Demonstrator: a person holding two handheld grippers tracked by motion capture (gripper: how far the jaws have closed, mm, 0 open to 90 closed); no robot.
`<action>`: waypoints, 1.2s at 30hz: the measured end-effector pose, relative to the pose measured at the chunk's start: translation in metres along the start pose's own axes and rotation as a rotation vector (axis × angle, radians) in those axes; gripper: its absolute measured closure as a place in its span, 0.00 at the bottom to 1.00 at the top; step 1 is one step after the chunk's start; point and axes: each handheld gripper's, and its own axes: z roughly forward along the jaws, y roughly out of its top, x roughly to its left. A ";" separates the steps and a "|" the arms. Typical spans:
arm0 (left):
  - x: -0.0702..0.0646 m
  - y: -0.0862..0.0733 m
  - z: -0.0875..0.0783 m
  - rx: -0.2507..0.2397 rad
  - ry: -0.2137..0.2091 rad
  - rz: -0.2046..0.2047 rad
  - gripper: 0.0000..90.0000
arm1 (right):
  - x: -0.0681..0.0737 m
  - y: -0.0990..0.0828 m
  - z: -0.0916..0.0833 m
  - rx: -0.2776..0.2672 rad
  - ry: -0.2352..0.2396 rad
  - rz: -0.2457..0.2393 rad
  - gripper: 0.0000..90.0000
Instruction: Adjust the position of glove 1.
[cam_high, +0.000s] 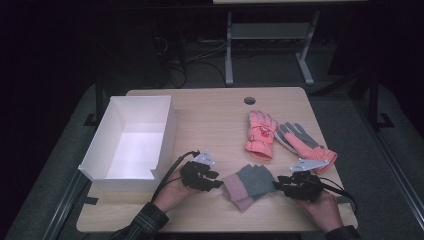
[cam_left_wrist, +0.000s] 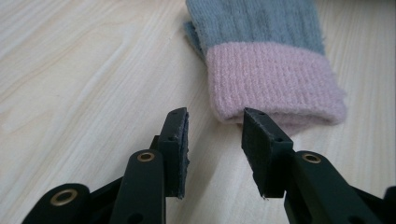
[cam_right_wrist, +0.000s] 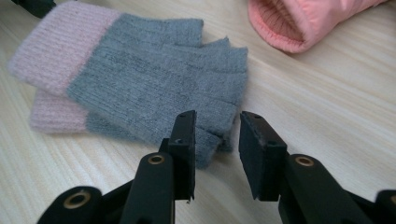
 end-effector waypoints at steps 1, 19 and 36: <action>0.000 0.000 0.002 0.000 0.000 0.003 0.67 | 0.000 0.000 0.002 0.001 -0.001 -0.003 0.75; -0.003 0.003 0.013 0.046 -0.059 0.031 0.96 | 0.000 -0.001 0.008 0.041 -0.034 -0.012 0.99; -0.011 0.001 0.003 0.024 -0.033 0.056 0.91 | -0.004 0.010 -0.004 -0.051 -0.054 -0.022 1.00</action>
